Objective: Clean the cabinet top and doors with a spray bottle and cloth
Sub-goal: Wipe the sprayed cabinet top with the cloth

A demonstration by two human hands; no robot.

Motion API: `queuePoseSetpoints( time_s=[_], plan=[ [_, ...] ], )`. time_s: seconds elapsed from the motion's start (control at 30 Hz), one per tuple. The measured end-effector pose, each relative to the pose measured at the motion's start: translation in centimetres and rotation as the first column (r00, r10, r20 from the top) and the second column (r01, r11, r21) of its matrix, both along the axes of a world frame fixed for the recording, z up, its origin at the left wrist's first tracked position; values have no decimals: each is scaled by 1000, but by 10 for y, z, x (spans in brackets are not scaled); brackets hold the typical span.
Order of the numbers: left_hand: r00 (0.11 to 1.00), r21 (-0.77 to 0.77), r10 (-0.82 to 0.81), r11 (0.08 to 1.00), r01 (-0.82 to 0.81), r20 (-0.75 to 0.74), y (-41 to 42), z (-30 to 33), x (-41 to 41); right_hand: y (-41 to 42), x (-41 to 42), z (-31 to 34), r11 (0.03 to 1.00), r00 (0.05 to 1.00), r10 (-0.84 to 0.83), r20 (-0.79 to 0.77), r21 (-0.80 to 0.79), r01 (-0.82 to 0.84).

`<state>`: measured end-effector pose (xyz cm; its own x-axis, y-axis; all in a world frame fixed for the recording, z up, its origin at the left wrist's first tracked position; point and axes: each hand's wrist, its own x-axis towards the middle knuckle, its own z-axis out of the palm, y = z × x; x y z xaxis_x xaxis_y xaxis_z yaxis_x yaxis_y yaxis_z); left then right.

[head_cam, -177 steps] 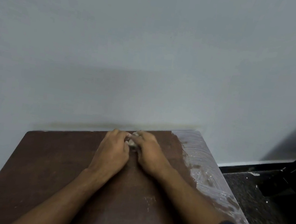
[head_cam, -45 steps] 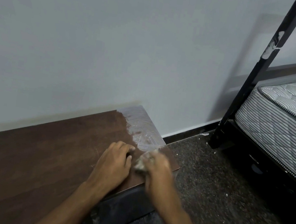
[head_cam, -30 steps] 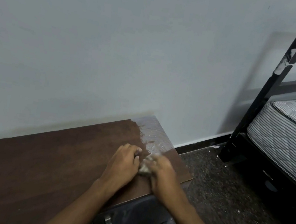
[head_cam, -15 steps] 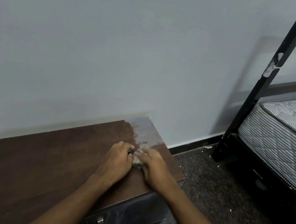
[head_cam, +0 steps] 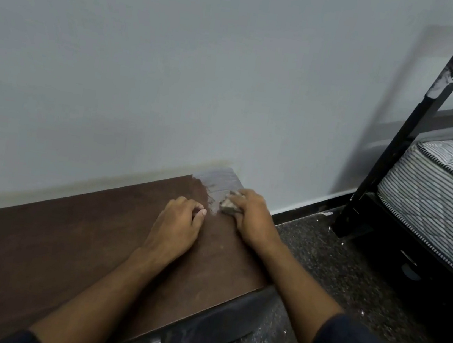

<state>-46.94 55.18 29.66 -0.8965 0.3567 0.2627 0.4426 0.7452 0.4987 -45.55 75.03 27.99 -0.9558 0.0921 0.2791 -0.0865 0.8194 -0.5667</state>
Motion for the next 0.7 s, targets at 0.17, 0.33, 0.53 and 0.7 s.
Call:
queuePoseSetpoints(
  time_s=[0.17, 0.33, 0.53, 0.7],
  plan=[
    [1000, -10, 31, 999, -31, -1, -5, 1, -8, -18, -4, -8, 999, 1000, -10, -9, 35, 10],
    [1000, 11, 26, 1000, -26, -14, -9, -5, -15, -43, 65, -5, 971, 970, 240, -37, 24, -240],
    [1000, 34, 13, 999, -12, -26, -11, -9, -20, -31, 60, -11, 956, 959, 282, -24, 88, -279],
    [997, -37, 65, 997, -67, -46, -10, -6, -37, -33, -22, -7, 974, 976, 213, -35, 90, -209]
  ],
)
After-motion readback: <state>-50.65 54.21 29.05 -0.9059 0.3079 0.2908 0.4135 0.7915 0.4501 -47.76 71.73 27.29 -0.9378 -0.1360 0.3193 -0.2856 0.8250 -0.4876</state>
